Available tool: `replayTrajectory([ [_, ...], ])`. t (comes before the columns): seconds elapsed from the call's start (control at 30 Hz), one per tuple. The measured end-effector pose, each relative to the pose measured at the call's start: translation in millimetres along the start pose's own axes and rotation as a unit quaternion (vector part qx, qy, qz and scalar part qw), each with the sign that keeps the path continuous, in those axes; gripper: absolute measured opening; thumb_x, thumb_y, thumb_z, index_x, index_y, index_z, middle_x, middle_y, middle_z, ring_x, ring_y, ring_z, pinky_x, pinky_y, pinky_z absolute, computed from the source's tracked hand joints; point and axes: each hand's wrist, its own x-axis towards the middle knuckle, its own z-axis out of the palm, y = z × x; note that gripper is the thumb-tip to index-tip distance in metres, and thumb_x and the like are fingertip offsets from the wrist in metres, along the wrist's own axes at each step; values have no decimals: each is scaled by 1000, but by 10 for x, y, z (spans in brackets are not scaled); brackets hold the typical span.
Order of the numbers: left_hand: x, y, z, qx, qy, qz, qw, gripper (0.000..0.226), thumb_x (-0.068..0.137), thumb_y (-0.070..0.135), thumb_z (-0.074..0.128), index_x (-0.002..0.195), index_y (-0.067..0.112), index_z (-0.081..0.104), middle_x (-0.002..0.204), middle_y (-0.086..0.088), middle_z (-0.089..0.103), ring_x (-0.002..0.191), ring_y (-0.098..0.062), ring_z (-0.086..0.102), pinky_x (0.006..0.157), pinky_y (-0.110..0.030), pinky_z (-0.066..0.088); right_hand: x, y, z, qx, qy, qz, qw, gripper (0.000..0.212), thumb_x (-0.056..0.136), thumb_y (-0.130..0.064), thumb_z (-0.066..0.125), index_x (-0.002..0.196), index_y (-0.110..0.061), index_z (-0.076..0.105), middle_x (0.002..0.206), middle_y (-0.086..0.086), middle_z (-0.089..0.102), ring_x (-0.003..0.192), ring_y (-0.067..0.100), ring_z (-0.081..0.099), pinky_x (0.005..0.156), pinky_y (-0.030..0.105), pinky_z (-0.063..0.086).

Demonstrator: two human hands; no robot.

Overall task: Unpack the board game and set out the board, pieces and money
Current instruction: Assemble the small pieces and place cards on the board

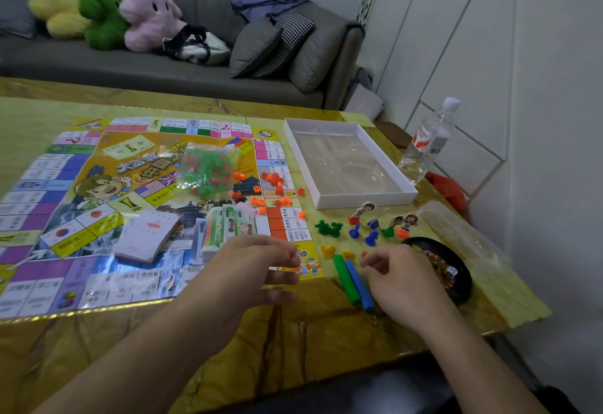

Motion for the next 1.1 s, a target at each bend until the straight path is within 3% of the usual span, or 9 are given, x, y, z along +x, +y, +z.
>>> replayTrajectory([
  [0.17,1,74,-168,20,12,9,1000,16,97,-3,59,99,0,74,92,-19,72,69,-24,69,56,-32,57,27,-365,-2,23,46,-67,996,20,102,-15,63,111,-31,69,95,-20,65,81,-5,62,59,6,47],
  [0.33,118,185,-364,38,49,26,998,18,98,-4,56,96,1,73,77,-14,69,57,-19,63,52,-30,53,611,-1038,139,27,-31,-105,994,20,104,-12,60,116,-27,61,98,-15,63,83,3,65,57,14,52],
  [0.4,166,237,-419,40,56,27,997,19,98,-5,56,95,1,73,76,-15,68,57,-20,62,51,-30,53,908,-1245,220,-10,-57,-113,992,23,101,-8,64,115,-26,62,106,-10,64,87,8,66,59,22,57],
  [0.53,275,323,-574,40,69,34,996,18,97,-5,57,93,1,74,76,-15,70,54,-22,64,56,-35,55,1452,-1450,446,-140,-101,-143,975,32,91,-9,72,114,-31,69,120,-3,67,104,19,65,81,40,64],
  [0.67,310,386,-688,28,69,41,996,17,98,-5,56,94,0,73,80,-15,68,50,-20,61,48,-29,51,1599,-1432,592,-201,-89,-174,960,16,90,-18,76,96,-32,71,108,-8,68,100,18,65,78,40,64],
  [0.77,333,397,-735,24,68,41,997,18,97,-7,57,93,0,73,87,-18,67,54,-20,60,47,-28,52,1556,-1409,636,-195,-65,-188,960,12,96,-19,73,95,-31,71,108,-8,68,100,17,64,77,38,63],
  [0.87,364,387,-765,15,73,42,996,18,97,-6,58,92,0,74,89,-19,68,59,-22,62,49,-29,53,1468,-1399,584,-119,-45,-174,977,15,95,-19,76,102,-31,70,108,-10,69,97,13,65,78,34,62],
  [0.97,384,372,-783,-26,67,45,996,11,98,5,66,98,-2,74,90,-20,75,66,-28,72,57,-36,61,1185,-1457,447,78,-23,-201,976,25,85,-16,87,97,-31,71,90,-12,74,86,6,69,69,17,53],
  [1.1,368,351,-830,-95,-11,31,995,26,95,21,70,106,-2,75,98,-21,79,91,-35,78,77,-43,65,665,-1600,378,191,-90,-285,935,32,81,-12,88,101,-32,73,90,-14,76,88,8,69,69,26,53],
])
